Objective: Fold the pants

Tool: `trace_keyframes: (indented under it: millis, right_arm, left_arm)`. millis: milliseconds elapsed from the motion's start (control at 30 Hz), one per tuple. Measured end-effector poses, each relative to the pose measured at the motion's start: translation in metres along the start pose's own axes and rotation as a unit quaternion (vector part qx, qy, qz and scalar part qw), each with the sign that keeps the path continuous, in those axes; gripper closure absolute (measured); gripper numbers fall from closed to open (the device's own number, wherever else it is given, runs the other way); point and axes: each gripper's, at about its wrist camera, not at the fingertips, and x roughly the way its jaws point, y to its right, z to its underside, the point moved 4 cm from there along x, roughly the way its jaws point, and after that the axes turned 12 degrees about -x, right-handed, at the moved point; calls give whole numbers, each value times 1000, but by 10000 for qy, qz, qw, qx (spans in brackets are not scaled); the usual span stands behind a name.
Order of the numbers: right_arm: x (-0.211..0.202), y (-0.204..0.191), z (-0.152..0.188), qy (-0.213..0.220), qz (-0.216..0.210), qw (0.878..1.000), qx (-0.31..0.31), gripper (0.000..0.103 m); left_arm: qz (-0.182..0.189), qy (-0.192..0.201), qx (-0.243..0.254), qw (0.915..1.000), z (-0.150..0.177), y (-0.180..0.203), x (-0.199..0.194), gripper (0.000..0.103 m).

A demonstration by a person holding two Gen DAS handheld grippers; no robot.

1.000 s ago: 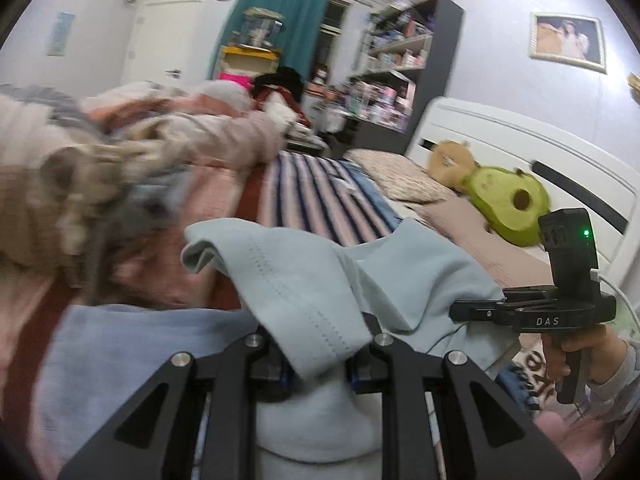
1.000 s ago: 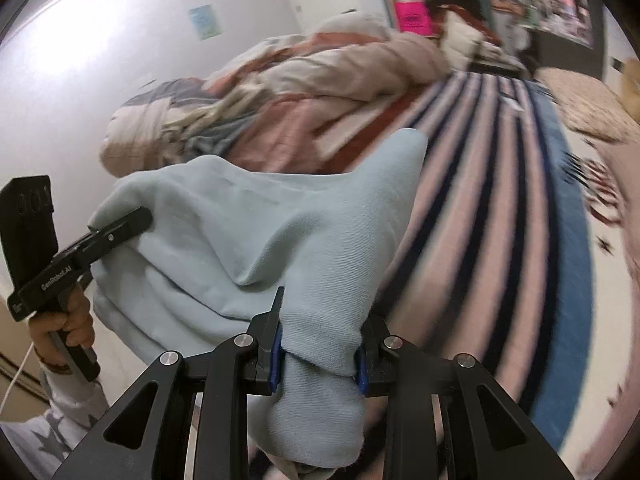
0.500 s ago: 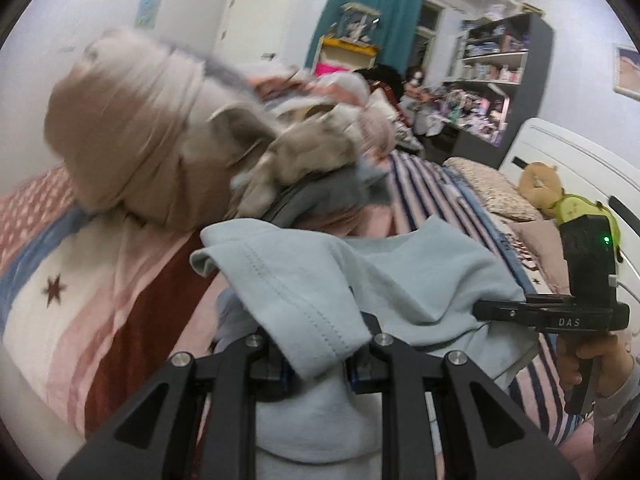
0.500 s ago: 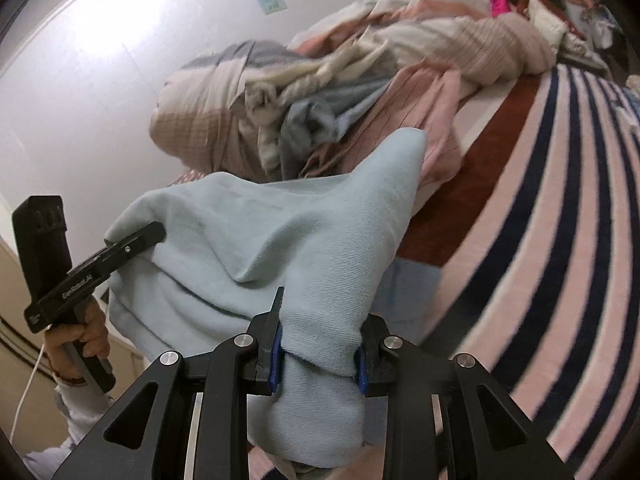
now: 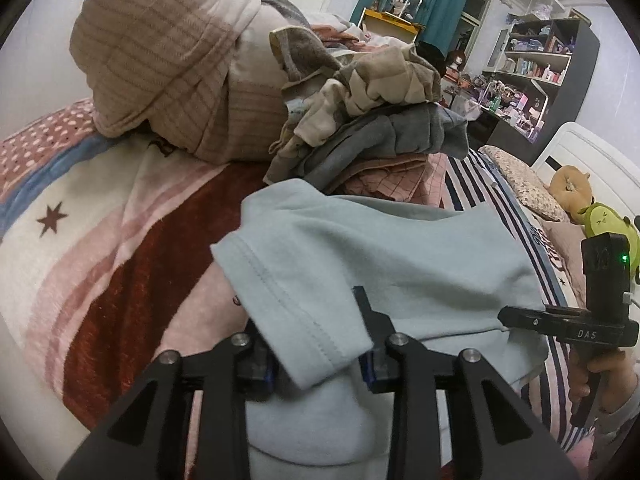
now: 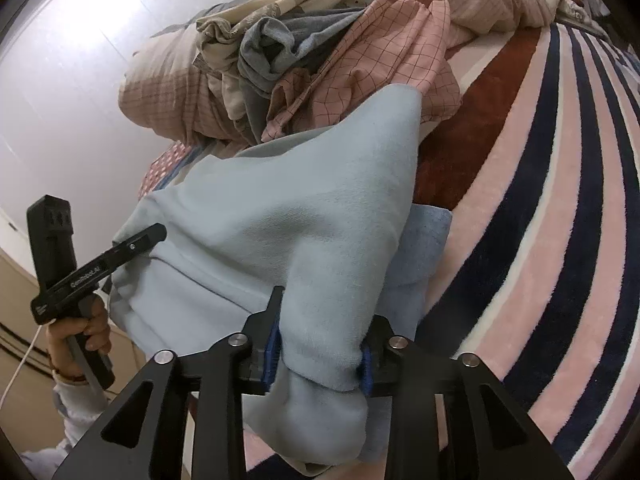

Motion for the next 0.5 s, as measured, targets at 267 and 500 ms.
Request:
trace_keyframes:
  millis: [267,500]
  right_arm:
    - [-8,-7,-1,-29,174,9997,-174,70]
    - [-32,-19,5,96,312,9986,-408,47]
  left_arm:
    - [-299,388,133,9987,-11,7,-23,62]
    - [-304,701,298,9966,-6,37,-47,45]
